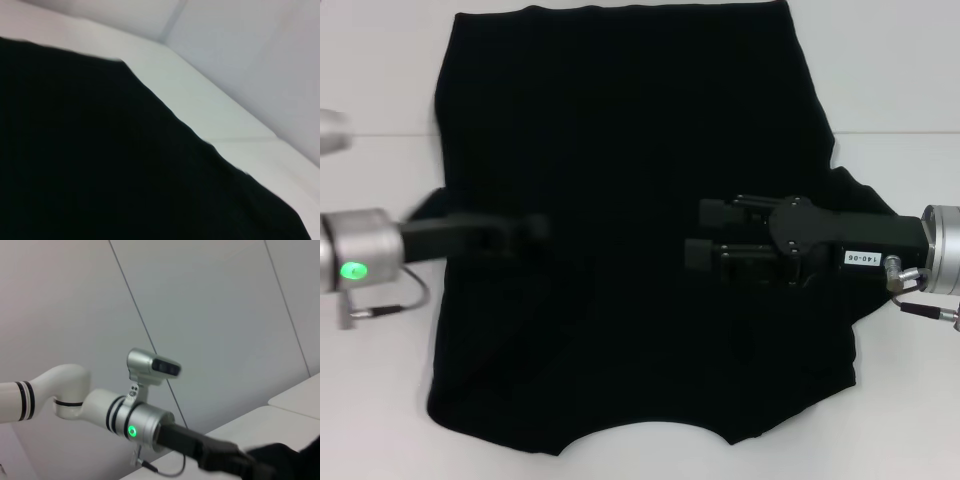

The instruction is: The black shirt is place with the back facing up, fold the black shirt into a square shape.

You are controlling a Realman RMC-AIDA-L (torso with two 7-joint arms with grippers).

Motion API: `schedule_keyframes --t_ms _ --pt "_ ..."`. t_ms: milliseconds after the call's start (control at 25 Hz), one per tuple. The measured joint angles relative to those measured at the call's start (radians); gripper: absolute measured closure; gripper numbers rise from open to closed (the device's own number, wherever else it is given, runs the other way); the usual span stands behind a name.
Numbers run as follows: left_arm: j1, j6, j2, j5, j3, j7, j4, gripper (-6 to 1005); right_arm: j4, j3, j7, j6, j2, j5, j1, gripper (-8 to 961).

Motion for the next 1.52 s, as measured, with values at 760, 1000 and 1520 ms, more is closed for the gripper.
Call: schedule_keyframes --t_ms 760,1000,1520 --pt "0.043 -0.270 -0.002 0.011 -0.028 -0.158 0.034 523 -0.002 0.038 0.006 -0.005 -0.005 0.001 -0.002 117" --pt "0.028 -0.424 0.003 0.083 -0.028 -0.272 -0.036 302 -0.002 0.038 0.011 -0.001 -0.005 0.008 0.008 117" --pt "0.011 -0.473 0.003 0.091 -0.026 -0.271 -0.088 40 -0.006 0.040 0.031 0.006 -0.004 0.012 0.010 118"
